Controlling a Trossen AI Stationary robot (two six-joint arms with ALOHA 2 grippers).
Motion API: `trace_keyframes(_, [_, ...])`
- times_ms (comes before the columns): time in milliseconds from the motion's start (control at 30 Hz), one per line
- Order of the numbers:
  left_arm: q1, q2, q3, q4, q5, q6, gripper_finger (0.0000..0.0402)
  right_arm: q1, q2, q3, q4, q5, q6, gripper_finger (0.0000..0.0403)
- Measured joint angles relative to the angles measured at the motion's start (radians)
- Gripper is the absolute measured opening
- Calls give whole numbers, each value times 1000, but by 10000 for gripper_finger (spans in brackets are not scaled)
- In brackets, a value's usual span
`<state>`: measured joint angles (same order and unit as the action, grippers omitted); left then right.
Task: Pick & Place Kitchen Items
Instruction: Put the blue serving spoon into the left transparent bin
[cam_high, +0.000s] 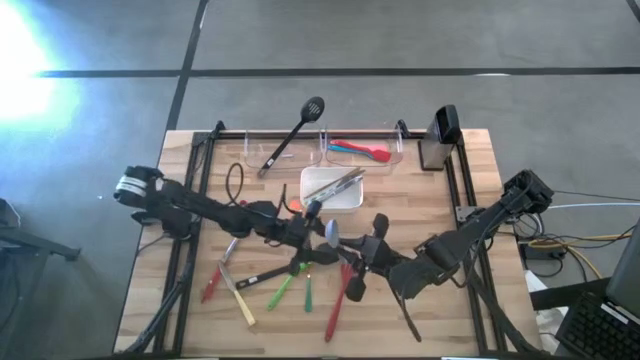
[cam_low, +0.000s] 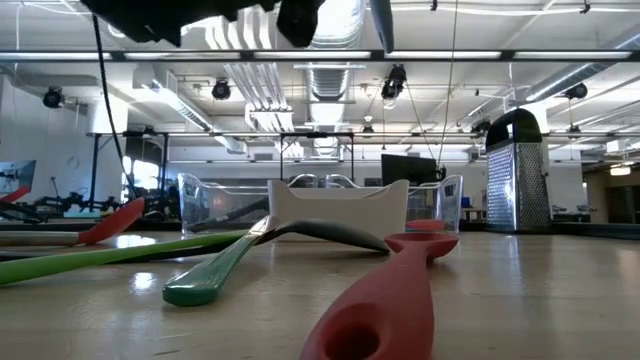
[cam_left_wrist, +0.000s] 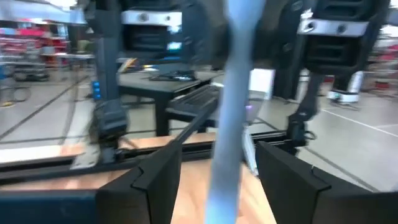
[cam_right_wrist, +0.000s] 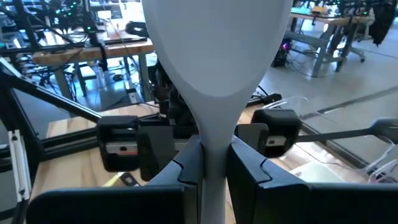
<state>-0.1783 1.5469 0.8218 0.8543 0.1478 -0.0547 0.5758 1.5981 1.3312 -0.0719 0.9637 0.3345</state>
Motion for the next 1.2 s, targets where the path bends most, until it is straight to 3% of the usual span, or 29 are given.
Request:
trace_keyframes(133, [0, 30, 52, 1, 62, -4, 211, -2, 1, -1, 0, 0, 0, 33])
trace_keyframes(333, [1, 57, 91, -13, 73, -12, 200, -3, 1, -2, 3, -2, 1, 33])
trace_keyframes(433, [3, 59, 94, -30, 73, -3, 168, -3, 2, -2, 3, -4, 2, 33])
trace_keyframes(600, [11, 55, 93, -50, 75, 35, 58, -3, 3, -3, 1, -7, 6, 33])
trace_keyframes(800, [21, 43, 101, -107, 90, 24, 62, 2, 2, -4, -7, -8, 9, 34])
trace_keyframes(1033, [26, -74, 94, -372, 55, 47, 62, 52, -28, 11, -89, 59, 51, 124])
trace_keyframes(1200, [43, -242, 95, -720, -159, 160, 62, 86, -48, 18, -332, 82, 248, 178])
